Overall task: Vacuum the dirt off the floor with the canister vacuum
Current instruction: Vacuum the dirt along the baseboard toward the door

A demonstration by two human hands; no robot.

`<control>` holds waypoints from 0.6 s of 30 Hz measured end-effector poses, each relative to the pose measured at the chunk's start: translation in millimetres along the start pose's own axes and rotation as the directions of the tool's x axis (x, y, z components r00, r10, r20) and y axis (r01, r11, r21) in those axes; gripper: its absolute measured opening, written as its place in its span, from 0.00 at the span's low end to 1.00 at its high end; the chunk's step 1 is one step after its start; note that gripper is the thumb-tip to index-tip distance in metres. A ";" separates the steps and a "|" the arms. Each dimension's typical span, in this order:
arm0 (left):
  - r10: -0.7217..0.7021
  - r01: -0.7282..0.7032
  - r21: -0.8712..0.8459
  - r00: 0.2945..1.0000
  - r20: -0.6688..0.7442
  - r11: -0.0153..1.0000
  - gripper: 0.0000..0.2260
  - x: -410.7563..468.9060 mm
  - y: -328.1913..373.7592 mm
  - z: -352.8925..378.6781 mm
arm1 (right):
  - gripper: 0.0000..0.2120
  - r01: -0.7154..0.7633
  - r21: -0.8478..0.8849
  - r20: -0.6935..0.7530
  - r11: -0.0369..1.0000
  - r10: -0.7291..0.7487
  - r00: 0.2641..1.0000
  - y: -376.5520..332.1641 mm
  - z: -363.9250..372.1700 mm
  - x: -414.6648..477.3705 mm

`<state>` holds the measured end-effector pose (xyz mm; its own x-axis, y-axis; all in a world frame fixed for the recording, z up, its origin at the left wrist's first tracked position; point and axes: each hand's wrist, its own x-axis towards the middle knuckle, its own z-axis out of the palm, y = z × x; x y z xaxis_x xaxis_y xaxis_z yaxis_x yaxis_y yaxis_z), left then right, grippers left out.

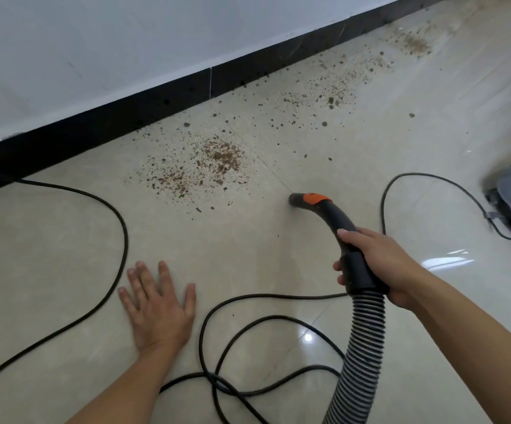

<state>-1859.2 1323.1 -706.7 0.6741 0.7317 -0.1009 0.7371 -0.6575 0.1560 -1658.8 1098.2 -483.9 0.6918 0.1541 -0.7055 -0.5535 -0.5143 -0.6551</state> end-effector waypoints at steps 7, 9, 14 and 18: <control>-0.006 0.006 0.018 1.000 0.012 1.000 0.37 -1.6 -0.1 -0.3 | 0.09 -0.031 -0.056 0.176 0.998 0.041 0.984 8.0 23.2 -22.7; -0.005 0.004 0.013 1.000 0.012 1.000 0.37 -0.9 0.8 -1.5 | 0.10 -0.013 -0.037 0.094 0.999 0.016 0.995 15.0 16.1 -25.7; 0.002 -0.002 0.012 1.000 -0.002 1.000 0.35 -0.9 0.5 0.5 | 0.11 -0.018 -0.019 -0.111 1.000 0.016 0.994 29.3 -14.4 -38.7; -0.005 0.005 0.019 1.000 0.007 1.000 0.36 -1.3 -1.2 0.0 | 0.08 -0.008 -0.050 0.099 0.999 0.013 0.995 42.6 20.0 -62.1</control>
<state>-1861.0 1322.9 -706.8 0.6709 0.7335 -0.1090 0.7410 -0.6574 0.1372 -1734.6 1083.6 -473.4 0.6351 0.2306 -0.7372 -0.5349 -0.5573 -0.6351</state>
